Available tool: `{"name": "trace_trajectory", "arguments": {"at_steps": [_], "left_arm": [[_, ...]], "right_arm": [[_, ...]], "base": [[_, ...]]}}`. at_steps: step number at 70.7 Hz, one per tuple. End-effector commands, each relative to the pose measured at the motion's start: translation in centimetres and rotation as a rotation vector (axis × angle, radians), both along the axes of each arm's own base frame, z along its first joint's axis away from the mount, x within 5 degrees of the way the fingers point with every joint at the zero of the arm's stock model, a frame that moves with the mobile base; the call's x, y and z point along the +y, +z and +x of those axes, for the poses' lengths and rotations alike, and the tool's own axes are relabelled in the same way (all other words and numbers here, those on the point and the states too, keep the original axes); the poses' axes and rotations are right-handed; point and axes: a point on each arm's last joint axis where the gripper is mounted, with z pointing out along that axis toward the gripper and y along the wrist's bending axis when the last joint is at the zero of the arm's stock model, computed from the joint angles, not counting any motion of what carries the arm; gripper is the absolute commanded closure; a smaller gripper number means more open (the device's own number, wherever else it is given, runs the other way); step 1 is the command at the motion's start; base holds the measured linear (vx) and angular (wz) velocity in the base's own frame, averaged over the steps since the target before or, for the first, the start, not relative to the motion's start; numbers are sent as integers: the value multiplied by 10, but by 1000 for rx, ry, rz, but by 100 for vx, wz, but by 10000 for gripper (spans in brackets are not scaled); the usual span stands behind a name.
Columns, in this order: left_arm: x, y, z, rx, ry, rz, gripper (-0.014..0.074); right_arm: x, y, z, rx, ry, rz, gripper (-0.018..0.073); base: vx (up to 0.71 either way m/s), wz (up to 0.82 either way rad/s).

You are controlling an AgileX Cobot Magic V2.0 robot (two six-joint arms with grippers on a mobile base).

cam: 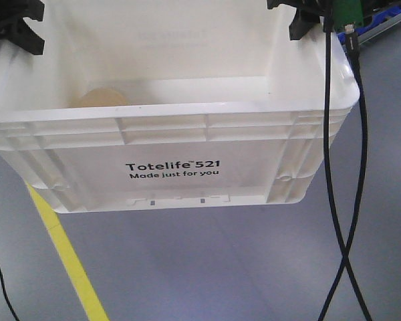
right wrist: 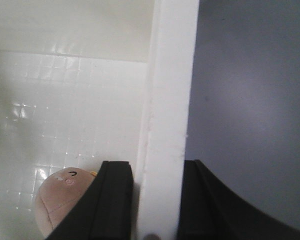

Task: Place moving items into box and shelve
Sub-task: 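Keep gripping the crate rims while the base drives across the floor, then hold the crate steady as the base turns to face the blue-bin shelf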

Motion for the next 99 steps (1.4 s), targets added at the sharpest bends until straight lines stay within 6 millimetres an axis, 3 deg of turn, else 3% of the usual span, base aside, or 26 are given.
{"name": "trace_trajectory", "arguments": {"at_steps": [1,99], "left_arm": [[-31,43,-19,-159,-99,-288,596],[-30,43,-19,-159,-97,-286,596]], "right_arm": [[20,35,-30,-27,113,234,564],[20,35,-31,-25,114,235,564]], "base": [[43,-44],[38,-53]]}}
